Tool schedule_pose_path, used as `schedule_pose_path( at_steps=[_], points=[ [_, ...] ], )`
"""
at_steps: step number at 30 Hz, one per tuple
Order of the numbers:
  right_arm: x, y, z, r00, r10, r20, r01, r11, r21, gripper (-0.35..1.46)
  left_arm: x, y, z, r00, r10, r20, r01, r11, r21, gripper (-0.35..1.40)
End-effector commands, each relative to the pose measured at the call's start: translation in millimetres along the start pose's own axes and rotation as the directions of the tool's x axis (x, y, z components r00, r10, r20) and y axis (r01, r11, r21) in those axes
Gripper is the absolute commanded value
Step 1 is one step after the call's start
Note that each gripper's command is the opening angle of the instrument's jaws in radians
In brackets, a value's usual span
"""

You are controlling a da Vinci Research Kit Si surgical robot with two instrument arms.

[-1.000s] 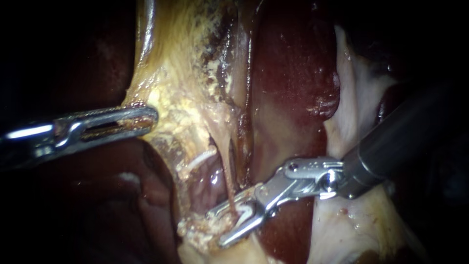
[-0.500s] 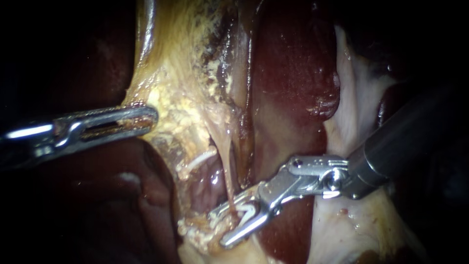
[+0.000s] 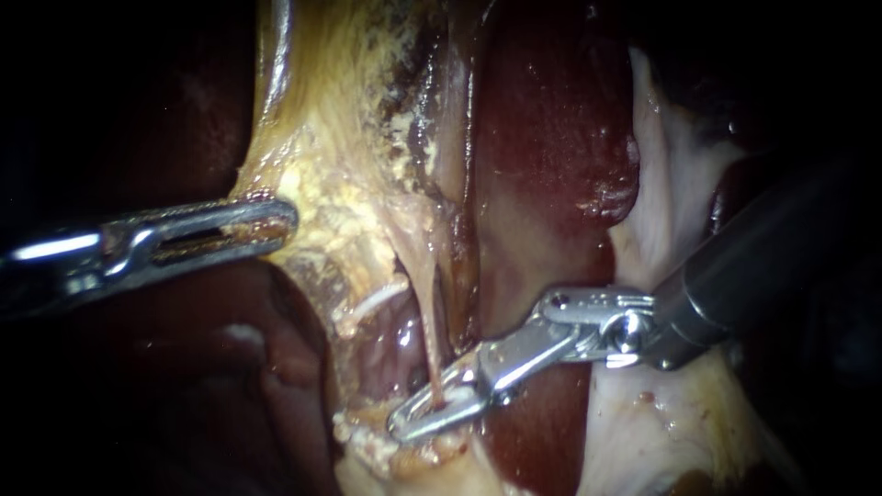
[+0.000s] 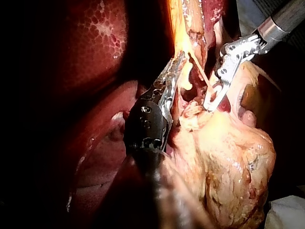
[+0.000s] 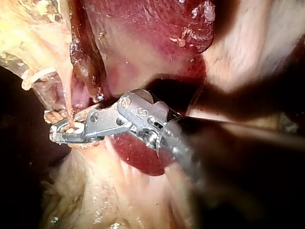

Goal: Clipping first clip right tube

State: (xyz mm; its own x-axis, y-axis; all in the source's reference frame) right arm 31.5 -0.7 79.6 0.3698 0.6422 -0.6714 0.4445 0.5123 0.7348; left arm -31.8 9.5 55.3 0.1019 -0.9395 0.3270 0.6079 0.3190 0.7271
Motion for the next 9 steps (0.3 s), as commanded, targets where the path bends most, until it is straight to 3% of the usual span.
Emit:
schedule_pose_path(
  at_steps=[1, 9],
  points=[
    [-0.2, 0.0, 0.2, 1.0, -0.001, 0.0, 0.001, 1.0, 0.0, -0.35, 0.0, 0.0, 0.0, 1.0, 0.0, 0.0, 0.0, 1.0, 0.0, -0.35],
    [-0.1, 0.0, 0.1, 1.0, -0.001, 0.0, 0.001, 1.0, 0.0, -0.35, 0.0, 0.0, 0.0, 1.0, 0.0, 0.0, 0.0, 1.0, 0.0, -0.35]
  ],
)
